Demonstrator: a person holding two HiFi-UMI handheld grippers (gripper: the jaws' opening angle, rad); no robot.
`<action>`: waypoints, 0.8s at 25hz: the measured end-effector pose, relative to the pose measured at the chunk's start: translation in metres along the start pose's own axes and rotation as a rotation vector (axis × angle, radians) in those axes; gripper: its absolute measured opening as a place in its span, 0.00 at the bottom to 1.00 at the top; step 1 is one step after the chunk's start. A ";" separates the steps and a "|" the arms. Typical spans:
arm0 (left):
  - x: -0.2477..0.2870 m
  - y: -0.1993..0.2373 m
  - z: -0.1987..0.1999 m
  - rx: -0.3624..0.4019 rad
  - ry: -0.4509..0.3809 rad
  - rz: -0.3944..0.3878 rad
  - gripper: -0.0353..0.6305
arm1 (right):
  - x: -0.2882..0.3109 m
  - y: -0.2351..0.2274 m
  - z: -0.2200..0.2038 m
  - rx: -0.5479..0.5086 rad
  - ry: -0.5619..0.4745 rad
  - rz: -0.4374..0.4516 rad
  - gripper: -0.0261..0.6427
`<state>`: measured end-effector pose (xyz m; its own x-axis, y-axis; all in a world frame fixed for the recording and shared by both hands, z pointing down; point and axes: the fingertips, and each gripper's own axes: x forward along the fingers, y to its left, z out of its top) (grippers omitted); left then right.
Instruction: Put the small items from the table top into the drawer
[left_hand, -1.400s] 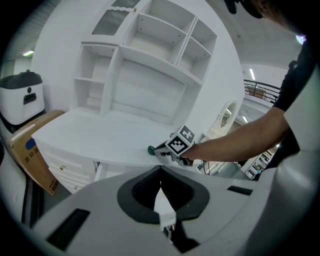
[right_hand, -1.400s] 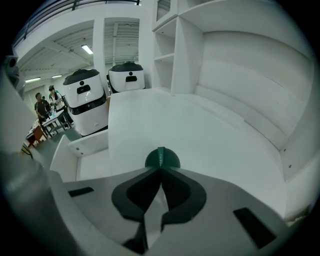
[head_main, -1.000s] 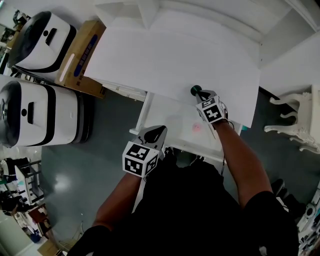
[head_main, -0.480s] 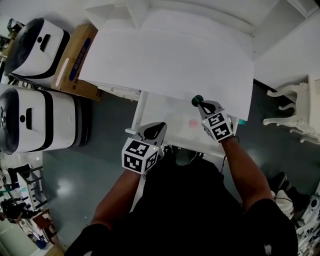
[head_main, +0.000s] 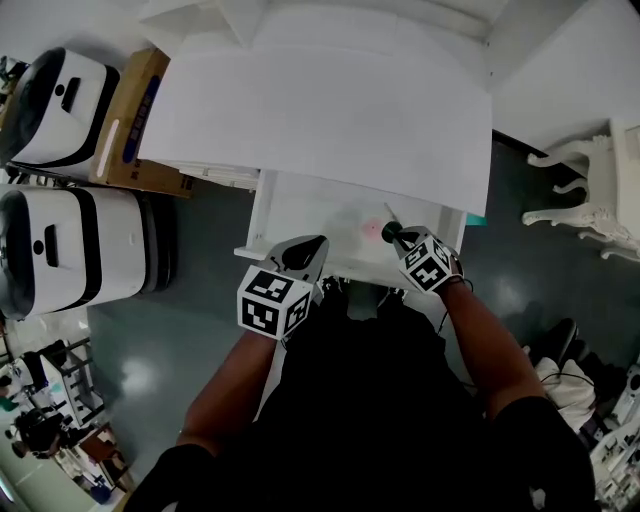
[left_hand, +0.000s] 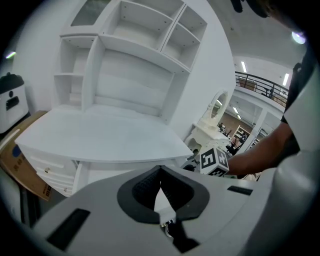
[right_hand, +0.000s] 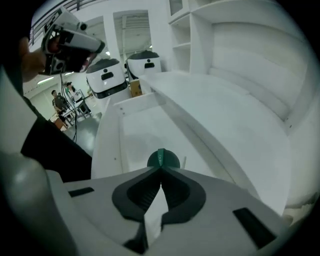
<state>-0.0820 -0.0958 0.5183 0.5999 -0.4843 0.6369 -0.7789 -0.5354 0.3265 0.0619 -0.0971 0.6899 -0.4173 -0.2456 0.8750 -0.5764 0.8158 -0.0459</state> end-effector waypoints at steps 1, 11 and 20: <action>0.002 -0.002 -0.001 0.002 0.005 -0.003 0.06 | 0.007 0.003 -0.008 -0.016 0.030 0.016 0.08; 0.007 -0.014 -0.016 -0.010 0.028 0.002 0.06 | 0.058 0.019 -0.048 -0.041 0.195 0.111 0.08; 0.008 -0.010 -0.027 -0.054 0.034 0.005 0.06 | 0.073 0.017 -0.071 -0.001 0.280 0.113 0.08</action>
<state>-0.0743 -0.0754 0.5390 0.5903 -0.4629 0.6613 -0.7911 -0.4946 0.3600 0.0713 -0.0639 0.7873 -0.2684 0.0006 0.9633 -0.5365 0.8305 -0.1499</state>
